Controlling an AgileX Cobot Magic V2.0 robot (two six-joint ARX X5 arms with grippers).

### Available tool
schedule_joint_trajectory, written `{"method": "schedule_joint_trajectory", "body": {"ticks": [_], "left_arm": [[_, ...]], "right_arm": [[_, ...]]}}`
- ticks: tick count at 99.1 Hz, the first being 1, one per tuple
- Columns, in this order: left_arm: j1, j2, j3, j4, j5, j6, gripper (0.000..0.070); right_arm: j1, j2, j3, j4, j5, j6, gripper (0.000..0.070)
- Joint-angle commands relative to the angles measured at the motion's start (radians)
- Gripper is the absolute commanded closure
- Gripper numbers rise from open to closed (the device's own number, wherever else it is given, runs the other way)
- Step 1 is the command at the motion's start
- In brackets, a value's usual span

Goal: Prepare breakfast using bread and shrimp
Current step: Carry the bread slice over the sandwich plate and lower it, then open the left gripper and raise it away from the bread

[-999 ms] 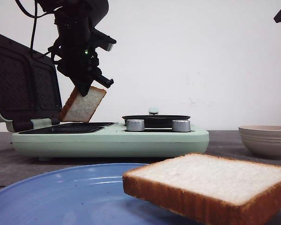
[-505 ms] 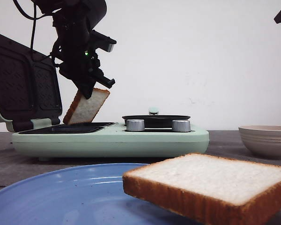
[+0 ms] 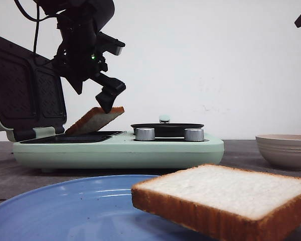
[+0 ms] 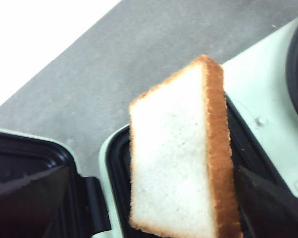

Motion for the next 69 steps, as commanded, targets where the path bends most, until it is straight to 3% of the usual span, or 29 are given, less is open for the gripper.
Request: {"method": "schedule_joint_trajectory", "body": {"ticks": [1, 42, 48, 63, 66, 69], "left_arm": [[-0.013, 0.024, 0.029, 0.016, -0.016, -0.002, 0.0], [-0.059, 0.024, 0.119, 0.006, -0.026, -0.08, 0.0008], [-0.065, 0.023, 0.149, -0.012, -0.026, -0.095, 0.0137], [-0.079, 0.021, 0.239, -0.093, -0.026, -0.156, 0.062], [-0.08, 0.02, 0.256, -0.11, -0.025, -0.171, 0.0692], [-0.081, 0.017, 0.272, -0.13, -0.025, -0.192, 0.07]], "right_arm": [[0.005, 0.002, 0.018, 0.006, 0.0, -0.013, 0.031], [0.005, 0.002, 0.018, 0.006, 0.0, -0.013, 0.031], [0.005, 0.002, 0.018, 0.006, 0.0, -0.013, 0.031], [0.005, 0.002, 0.018, 0.007, 0.0, -0.013, 0.031], [0.005, 0.002, 0.018, 0.007, 0.0, -0.013, 0.031], [0.005, 0.002, 0.018, 0.007, 0.0, -0.013, 0.031]]}}
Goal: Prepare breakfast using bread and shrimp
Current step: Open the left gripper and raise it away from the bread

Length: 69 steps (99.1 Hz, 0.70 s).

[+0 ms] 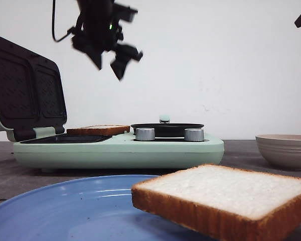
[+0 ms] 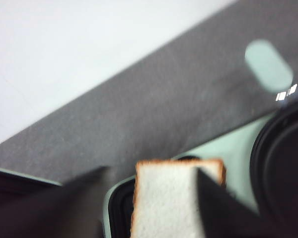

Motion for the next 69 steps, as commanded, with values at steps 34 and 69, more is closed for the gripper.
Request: {"method": "schedule_joint_trajectory", "body": {"ticks": [34, 69], "left_arm": [[-0.01, -0.111, 0.093, -0.201, 0.078, -0.281, 0.07], [-0.023, -0.36, 0.091, -0.342, 0.123, -0.278, 0.07]], "right_arm": [[0.005, 0.002, 0.018, 0.004, 0.0, -0.01, 0.031], [0.005, 0.002, 0.018, -0.032, 0.0, -0.01, 0.031]]}}
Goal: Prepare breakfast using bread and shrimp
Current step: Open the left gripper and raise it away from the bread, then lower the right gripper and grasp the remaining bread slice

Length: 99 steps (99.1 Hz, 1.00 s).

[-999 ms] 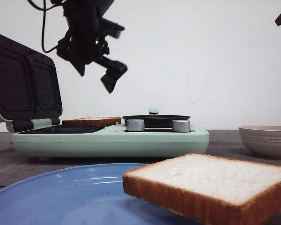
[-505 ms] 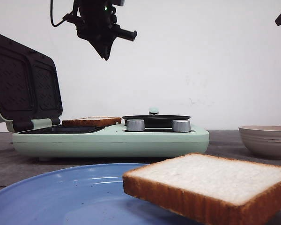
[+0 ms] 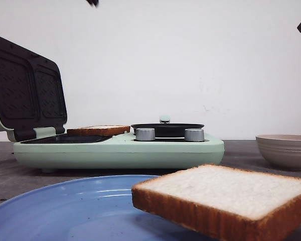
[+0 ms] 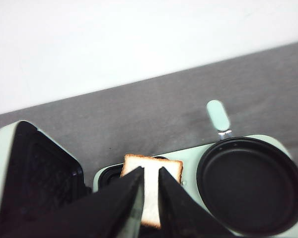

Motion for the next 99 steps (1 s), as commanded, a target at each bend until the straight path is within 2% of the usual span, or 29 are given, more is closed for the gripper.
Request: {"method": "schedule_joint_trajectory", "body": {"ticks": [1, 23, 52, 62, 69, 80, 99], "left_arm": [[-0.006, -0.032, 0.024, -0.019, 0.013, -0.006, 0.07], [-0.01, -0.202, 0.024, -0.145, 0.063, -0.003, 0.07], [-0.027, -0.407, 0.024, -0.307, 0.072, -0.003, 0.07], [-0.027, -0.465, 0.024, -0.369, 0.103, -0.004, 0.07], [-0.027, -0.495, 0.024, -0.403, 0.12, -0.014, 0.07], [-0.027, -0.535, 0.024, -0.437, 0.123, -0.033, 0.07], [-0.027, -0.582, 0.024, -0.481, 0.123, -0.047, 0.07]], "right_arm": [[0.005, 0.002, 0.017, 0.003, 0.0, -0.01, 0.031], [0.005, 0.002, 0.017, 0.004, 0.004, -0.012, 0.031], [0.005, 0.01, 0.017, 0.005, 0.057, -0.031, 0.031], [0.005, 0.027, 0.017, 0.005, 0.063, -0.031, 0.031], [0.005, 0.042, 0.017, 0.013, 0.095, -0.031, 0.031], [0.005, 0.064, 0.017, 0.055, 0.152, -0.031, 0.031], [0.005, 0.077, 0.017, 0.183, 0.169, -0.031, 0.031]]}}
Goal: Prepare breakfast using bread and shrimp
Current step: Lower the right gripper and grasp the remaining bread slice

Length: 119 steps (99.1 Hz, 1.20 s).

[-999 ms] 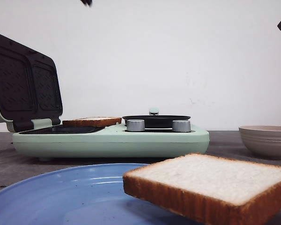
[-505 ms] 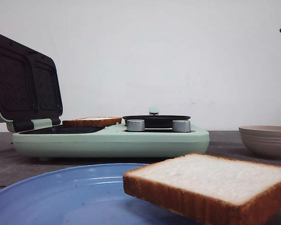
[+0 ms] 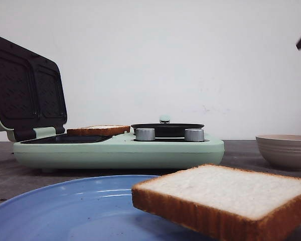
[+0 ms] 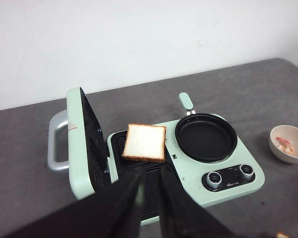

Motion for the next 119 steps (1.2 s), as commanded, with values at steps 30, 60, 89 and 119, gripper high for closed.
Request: {"method": "schedule_joint_trajectory", "body": {"ticks": [30, 60, 89, 119], "left_arm": [[-0.007, -0.092, -0.003, -0.087, 0.001, -0.037, 0.07], [-0.007, -0.195, -0.053, -0.137, -0.002, -0.065, 0.07], [-0.007, -0.252, -0.053, -0.15, -0.002, -0.069, 0.07], [-0.007, -0.26, -0.065, -0.142, -0.003, -0.056, 0.07]], "right_arm": [[0.004, 0.035, 0.017, 0.37, 0.103, 0.011, 0.031], [0.004, 0.094, 0.017, 0.338, 0.453, -0.019, 0.031], [0.018, 0.282, 0.017, 0.462, 0.443, 0.169, 0.031], [0.054, 0.309, 0.018, 0.531, 0.127, 0.185, 0.031]]}}
